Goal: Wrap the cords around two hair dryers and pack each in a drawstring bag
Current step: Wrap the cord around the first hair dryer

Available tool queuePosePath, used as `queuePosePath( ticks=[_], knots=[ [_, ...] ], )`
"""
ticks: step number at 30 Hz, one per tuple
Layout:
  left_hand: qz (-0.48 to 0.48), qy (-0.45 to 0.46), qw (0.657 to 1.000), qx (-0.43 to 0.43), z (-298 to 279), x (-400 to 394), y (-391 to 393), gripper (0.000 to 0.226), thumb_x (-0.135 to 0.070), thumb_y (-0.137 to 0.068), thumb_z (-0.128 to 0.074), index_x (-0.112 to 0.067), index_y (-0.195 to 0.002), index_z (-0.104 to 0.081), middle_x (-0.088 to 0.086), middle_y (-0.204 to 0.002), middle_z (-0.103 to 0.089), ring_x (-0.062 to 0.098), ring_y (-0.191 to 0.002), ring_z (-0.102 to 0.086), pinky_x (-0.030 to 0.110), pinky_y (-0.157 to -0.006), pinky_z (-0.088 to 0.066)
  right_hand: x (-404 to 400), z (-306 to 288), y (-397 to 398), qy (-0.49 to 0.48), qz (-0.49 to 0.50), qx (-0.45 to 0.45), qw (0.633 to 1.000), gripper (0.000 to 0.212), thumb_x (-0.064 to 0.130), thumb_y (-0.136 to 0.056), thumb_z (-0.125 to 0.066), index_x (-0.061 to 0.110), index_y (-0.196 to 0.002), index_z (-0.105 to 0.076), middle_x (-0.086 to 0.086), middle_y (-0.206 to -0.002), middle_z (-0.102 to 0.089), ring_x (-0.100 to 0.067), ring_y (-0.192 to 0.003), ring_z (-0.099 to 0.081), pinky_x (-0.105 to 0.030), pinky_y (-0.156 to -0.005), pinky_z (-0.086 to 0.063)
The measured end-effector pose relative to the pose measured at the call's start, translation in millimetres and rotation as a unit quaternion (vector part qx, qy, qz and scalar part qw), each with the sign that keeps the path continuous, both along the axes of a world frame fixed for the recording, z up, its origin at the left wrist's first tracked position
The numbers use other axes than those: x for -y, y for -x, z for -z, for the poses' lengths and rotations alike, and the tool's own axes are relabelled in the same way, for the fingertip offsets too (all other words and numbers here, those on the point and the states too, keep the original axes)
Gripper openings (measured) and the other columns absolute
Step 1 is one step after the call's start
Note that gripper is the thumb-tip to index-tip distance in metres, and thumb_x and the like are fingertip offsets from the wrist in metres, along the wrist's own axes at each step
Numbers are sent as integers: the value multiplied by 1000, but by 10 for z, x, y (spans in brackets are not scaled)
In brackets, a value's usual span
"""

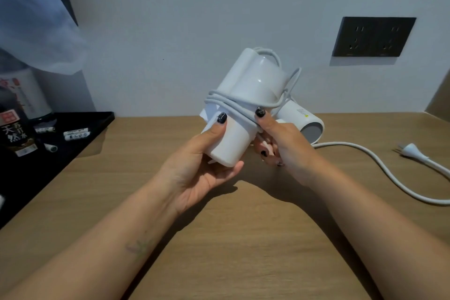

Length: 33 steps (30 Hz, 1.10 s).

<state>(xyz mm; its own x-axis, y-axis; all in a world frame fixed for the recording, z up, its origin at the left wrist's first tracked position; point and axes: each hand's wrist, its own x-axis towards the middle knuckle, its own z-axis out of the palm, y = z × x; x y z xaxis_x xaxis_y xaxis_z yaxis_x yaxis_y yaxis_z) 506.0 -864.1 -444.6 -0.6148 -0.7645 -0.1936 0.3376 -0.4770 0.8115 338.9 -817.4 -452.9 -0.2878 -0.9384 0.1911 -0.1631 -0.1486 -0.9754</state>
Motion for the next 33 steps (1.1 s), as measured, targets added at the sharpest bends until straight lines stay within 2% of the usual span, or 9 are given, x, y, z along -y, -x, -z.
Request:
queuePosePath(
  ticks=[2,4,8,13,16,20,24,27,33],
  knots=[
    [-36,8,999,10,-12,39,1,28,-17,-78,-70,-9,-102,-58,15,-96,-62,26,-93,-63,44,-81,-56,2,29,-26,-44,36,-106,993,78,80,-77,-44,5,-59,-58,-4,-50,-53,-11,-40,-42,-24,-47,-31],
    [-69,31,997,30,13,137,-15,19,-11,-85,-67,-10,-103,-59,11,-93,-63,22,-89,-63,45,-87,-54,16,79,-68,-78,33,-169,982,82,70,-87,-35,-5,-72,-63,-4,-51,-56,-14,-45,-46,-23,-50,-34],
    [-121,107,982,98,103,301,-54,49,-12,-75,-76,-11,-119,-54,8,-109,-62,19,-91,-63,42,-84,-57,-1,98,-176,-102,15,-192,976,65,52,-99,-37,3,-65,-65,2,-47,-54,-7,-41,-44,-14,-44,-35],
    [-144,178,967,114,166,345,-54,51,-14,-68,-82,-17,-113,-57,4,-105,-65,19,-89,-67,36,-72,-59,-8,44,-210,-158,-3,-142,977,70,57,-99,-29,0,-100,-69,1,-57,-55,-5,-38,-41,-16,-41,-33],
    [-176,295,921,185,205,387,-61,54,-16,-63,-87,-24,-106,-56,-1,-102,-64,19,-94,-65,41,-82,-58,-11,39,-220,-177,-26,-99,979,77,61,-98,-23,-3,-104,-65,-1,-57,-55,-11,-38,-37,-21,-43,-32],
    [-210,435,832,272,229,472,-109,60,-18,-66,-87,-28,-112,-49,-4,-107,-55,11,-95,-59,39,-79,-58,-10,7,-216,-163,-30,-33,986,75,66,-95,-24,3,-97,-65,-9,-62,-56,-13,-38,-32,-22,-41,-28],
    [-225,498,787,285,266,500,-112,64,-35,-58,-87,-38,-108,-47,0,-116,-51,15,-101,-58,43,-78,-59,-35,-39,-193,-159,-19,-3,987,77,63,-97,-27,-4,-98,-66,-10,-63,-54,-12,-37,-29,-21,-39,-25],
    [-228,553,747,290,285,484,-91,63,-29,-61,-87,-37,-109,-48,-4,-114,-49,7,-100,-55,42,-77,-57,-26,-42,-166,-170,-14,19,985,77,62,-97,-27,-4,-99,-65,-10,-62,-55,-11,-36,-30,-21,-38,-25],
    [-228,620,690,297,315,493,-61,67,-24,-63,-88,-36,-112,-45,-6,-113,-45,-11,-99,-45,22,-72,-49,-22,-68,-112,-167,26,34,985,72,64,-96,-31,1,-92,-66,-11,-57,-57,-15,-39,-34,-22,-40,-28]
  ],
)
